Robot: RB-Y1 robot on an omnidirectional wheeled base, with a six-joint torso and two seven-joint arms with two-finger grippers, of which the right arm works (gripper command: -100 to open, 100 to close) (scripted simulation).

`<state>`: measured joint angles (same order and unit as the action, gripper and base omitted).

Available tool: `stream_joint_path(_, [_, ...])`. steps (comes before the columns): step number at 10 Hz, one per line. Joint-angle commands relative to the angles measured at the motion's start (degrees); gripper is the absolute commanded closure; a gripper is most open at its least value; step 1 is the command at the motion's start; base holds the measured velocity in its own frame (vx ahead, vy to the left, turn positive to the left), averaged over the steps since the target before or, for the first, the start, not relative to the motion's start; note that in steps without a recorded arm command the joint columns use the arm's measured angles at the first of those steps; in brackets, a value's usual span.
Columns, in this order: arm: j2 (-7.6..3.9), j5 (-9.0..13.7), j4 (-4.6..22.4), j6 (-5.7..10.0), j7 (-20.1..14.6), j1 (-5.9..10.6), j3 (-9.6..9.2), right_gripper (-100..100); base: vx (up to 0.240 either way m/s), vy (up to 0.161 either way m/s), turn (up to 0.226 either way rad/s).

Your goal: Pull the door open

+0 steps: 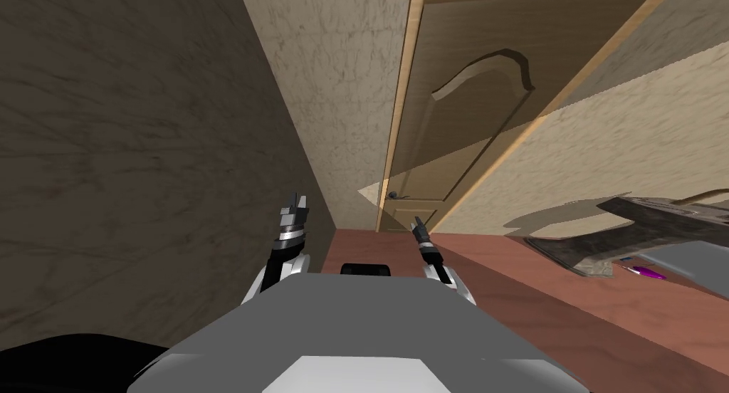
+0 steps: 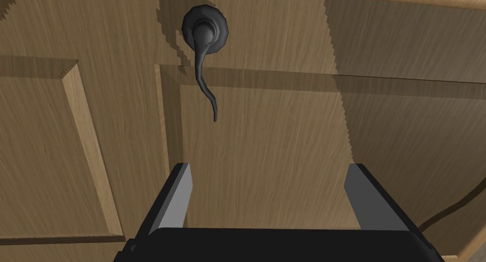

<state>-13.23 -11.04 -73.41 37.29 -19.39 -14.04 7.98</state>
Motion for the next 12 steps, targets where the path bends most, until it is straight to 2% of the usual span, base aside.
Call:
stream_joint_path(1, [-0.32, -0.40, 1.73, 0.49, -0.41, 0.53, 0.22, -100, 0.095, 0.024, 0.003])
stream_joint_path(8, [-1.77, -2.34, 9.26, 2.18, -2.28, 2.90, 1.20, -100, 0.129, 0.014, 0.004])
stream_joint_path(12, [-2.38, -3.18, 12.49, 2.91, -3.09, 3.92, 1.61, -100, 0.140, 0.011, 0.003])
